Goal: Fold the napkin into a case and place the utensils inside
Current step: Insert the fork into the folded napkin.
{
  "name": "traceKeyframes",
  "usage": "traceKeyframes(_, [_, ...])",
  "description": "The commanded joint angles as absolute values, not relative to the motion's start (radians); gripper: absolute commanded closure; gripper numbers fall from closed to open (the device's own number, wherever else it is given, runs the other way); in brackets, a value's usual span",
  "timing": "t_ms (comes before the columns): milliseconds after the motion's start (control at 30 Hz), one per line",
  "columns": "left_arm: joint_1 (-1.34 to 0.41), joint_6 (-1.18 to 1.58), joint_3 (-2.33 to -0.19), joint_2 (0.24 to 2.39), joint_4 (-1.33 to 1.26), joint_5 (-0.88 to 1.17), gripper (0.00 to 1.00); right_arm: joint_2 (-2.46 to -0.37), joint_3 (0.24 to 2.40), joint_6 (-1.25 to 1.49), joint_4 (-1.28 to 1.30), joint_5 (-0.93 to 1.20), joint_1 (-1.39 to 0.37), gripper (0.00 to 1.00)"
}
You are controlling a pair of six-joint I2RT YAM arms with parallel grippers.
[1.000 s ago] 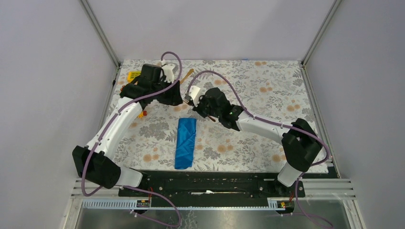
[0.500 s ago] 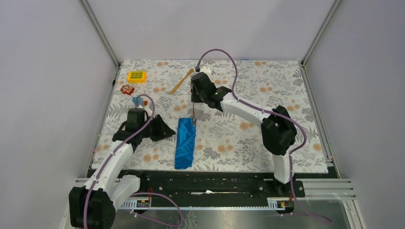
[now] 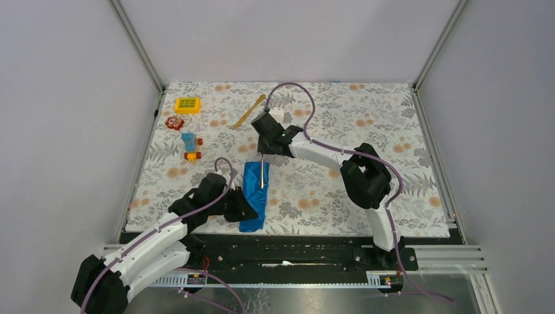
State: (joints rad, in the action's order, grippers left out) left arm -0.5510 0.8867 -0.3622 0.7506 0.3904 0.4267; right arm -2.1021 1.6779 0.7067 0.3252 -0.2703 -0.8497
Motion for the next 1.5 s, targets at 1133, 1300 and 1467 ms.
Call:
traceKeyframes(1133, [-0.699,1.03,-0.192,0.874,0.242,0.159,0.77,-2.025,1.599,0.833,0.407,-0.375,-1.018,1.0])
traceKeyframes(1300, [-0.699,1.017,-0.23,0.852,0.288,0.145,0.6,-2.016,1.561,0.85,0.405,-0.377,-1.034,1.0])
traceKeyframes(1467, [-0.7,0.993,-0.34,0.729,0.445,0.095,0.48,-2.03,1.583,0.818,0.397,-0.402,-1.027,1.0])
